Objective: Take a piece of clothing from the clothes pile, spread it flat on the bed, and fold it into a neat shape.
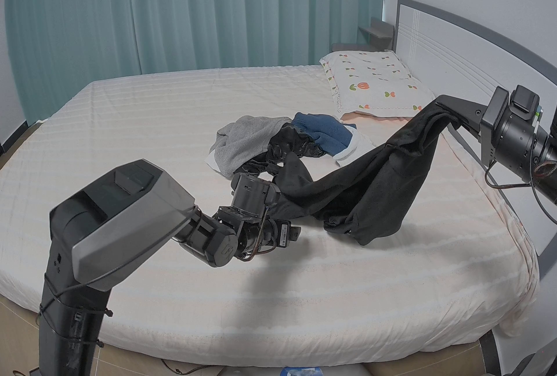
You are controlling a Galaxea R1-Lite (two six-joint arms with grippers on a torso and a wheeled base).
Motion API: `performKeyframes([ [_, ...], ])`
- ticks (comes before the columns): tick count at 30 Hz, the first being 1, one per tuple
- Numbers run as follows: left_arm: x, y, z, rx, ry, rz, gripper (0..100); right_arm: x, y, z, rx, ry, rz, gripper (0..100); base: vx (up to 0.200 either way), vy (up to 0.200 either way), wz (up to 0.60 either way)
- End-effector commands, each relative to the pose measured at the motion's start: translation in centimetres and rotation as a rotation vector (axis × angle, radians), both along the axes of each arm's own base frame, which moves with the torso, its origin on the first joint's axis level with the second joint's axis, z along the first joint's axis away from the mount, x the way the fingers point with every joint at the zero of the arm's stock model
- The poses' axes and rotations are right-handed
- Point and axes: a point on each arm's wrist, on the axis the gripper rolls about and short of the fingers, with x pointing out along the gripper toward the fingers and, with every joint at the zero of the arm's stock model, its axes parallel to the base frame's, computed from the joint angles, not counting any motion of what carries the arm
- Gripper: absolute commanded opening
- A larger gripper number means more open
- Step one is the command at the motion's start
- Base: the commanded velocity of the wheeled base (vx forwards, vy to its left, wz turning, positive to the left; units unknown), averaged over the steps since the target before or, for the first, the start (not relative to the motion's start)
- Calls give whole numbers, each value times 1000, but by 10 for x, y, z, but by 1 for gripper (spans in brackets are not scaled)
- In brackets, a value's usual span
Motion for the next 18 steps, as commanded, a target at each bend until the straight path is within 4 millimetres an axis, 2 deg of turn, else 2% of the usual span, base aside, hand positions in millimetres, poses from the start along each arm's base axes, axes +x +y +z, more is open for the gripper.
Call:
performKeyframes([
  [1, 13, 5, -28, 15, 4, 8, 100, 0, 0, 0, 0, 2, 2, 0, 0, 0, 0],
  [5, 34, -5, -40, -34, -94, 18, 100, 1, 0, -1, 0, 4, -1, 0, 0, 0, 0],
  [9, 47, -3, -39, -52, -131, 38, 100, 1, 0, -2, -1, 7, 2, 0, 0, 0, 0],
  [10, 50, -2, -37, -57, -131, 49, 0, 2, 0, -2, -1, 7, 0, 0, 0, 0, 0],
  [16, 42, 3, -45, -33, -52, 64, 0, 4, 1, -4, -5, 15, -3, 0, 0, 0, 0],
  [18, 39, 4, -40, -60, -34, 82, 0, 5, 1, -5, -7, 22, -4, 0, 0, 0, 0],
])
